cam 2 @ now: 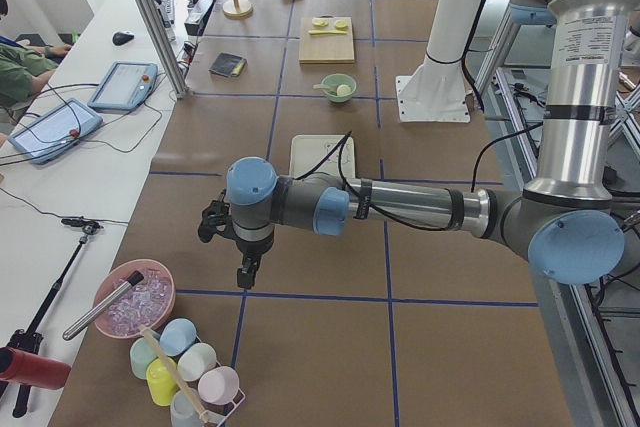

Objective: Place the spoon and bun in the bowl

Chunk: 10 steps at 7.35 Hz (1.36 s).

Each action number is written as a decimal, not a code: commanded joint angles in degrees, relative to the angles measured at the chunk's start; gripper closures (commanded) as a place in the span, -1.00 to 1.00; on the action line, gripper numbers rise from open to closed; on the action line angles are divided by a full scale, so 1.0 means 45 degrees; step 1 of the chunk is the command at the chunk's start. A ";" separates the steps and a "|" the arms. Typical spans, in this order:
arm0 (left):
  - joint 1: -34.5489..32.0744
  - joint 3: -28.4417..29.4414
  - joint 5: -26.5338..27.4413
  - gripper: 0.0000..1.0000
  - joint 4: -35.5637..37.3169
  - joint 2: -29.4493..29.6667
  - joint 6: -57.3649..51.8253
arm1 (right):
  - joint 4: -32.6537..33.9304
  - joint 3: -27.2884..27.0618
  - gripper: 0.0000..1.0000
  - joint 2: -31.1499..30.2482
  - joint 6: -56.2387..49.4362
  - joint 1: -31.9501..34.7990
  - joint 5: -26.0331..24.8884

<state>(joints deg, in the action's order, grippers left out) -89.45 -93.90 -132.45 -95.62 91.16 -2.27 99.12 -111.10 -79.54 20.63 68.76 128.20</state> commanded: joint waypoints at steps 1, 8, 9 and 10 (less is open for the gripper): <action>0.0015 0.0044 -0.0021 -1.00 -0.0041 -0.0140 -0.0003 | -0.0015 0.1634 -1.00 -0.0935 -0.4020 0.2580 0.1330; 0.0015 0.0025 -0.0001 -1.00 -0.0021 -0.0237 0.0016 | -0.0926 0.4862 -1.00 -0.1836 -0.8667 0.5228 0.1571; 0.0015 0.0084 -0.0021 -1.00 -0.0021 -0.0257 0.0016 | -0.1648 0.5251 -1.00 -0.1952 -0.8300 0.5228 0.1551; 0.0015 0.0084 -0.0001 -1.00 -0.0021 -0.0238 0.0016 | -0.2390 0.5410 -1.00 -0.2011 -0.7058 0.5228 0.1570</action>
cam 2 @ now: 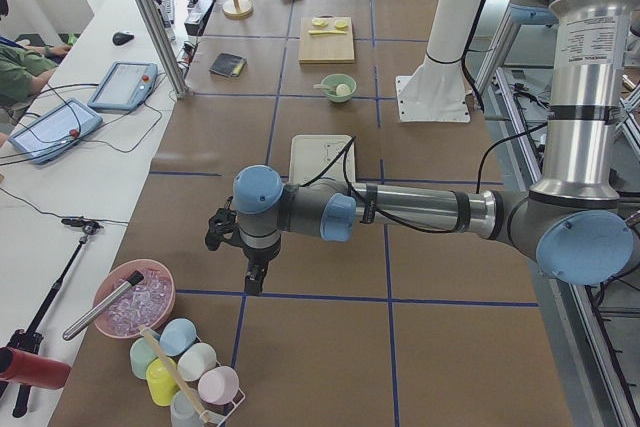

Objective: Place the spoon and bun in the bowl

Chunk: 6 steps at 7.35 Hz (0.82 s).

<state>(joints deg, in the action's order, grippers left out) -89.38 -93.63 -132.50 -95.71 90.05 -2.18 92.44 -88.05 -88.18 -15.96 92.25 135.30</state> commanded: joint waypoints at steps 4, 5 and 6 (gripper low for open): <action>0.0000 0.0064 0.0011 -1.00 0.0019 0.0008 -0.0003 | -0.1500 0.0347 -1.00 0.0043 0.3641 0.0007 0.0090; 0.0000 0.0084 0.0011 -1.00 0.0020 0.0008 0.0036 | -0.1500 0.0328 -1.00 0.0044 0.3780 0.0007 0.0110; 0.0000 0.0084 0.0011 -1.00 0.0020 -0.0012 0.0036 | -0.1500 0.0289 -1.00 0.0044 0.3781 0.0007 0.0130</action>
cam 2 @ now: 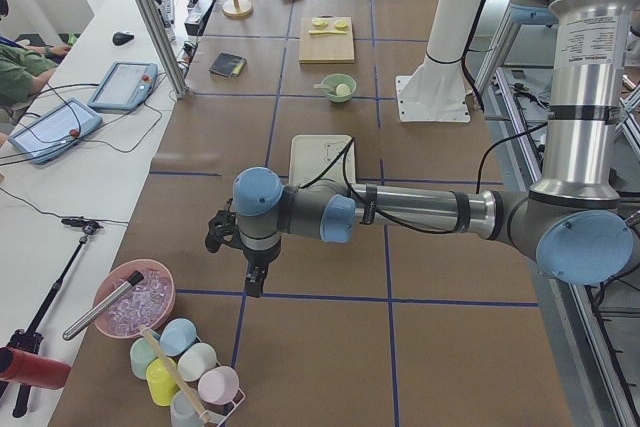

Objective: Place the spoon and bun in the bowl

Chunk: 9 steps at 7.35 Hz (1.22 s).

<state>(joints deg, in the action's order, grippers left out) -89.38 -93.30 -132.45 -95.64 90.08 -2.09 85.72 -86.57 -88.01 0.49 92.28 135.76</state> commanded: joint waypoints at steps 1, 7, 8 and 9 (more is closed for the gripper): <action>0.0000 0.0050 0.0020 -1.00 0.0003 -0.0017 -0.0005 | -0.0006 -0.0039 -1.00 0.0008 0.0125 0.0000 0.0027; 0.0000 0.0264 0.0020 -1.00 0.0179 -0.0270 -0.0005 | -0.0026 0.0000 -1.00 0.0028 0.0125 0.0000 0.0085; 0.0019 0.0478 0.0020 -1.00 0.0140 -0.0251 -0.0005 | -0.0026 0.0000 -1.00 0.0028 0.0125 0.0000 0.0085; 0.0019 0.0538 0.0001 -1.00 0.0333 -0.0213 -0.0005 | -0.0026 0.0000 -1.00 0.0047 0.0125 0.0000 0.0085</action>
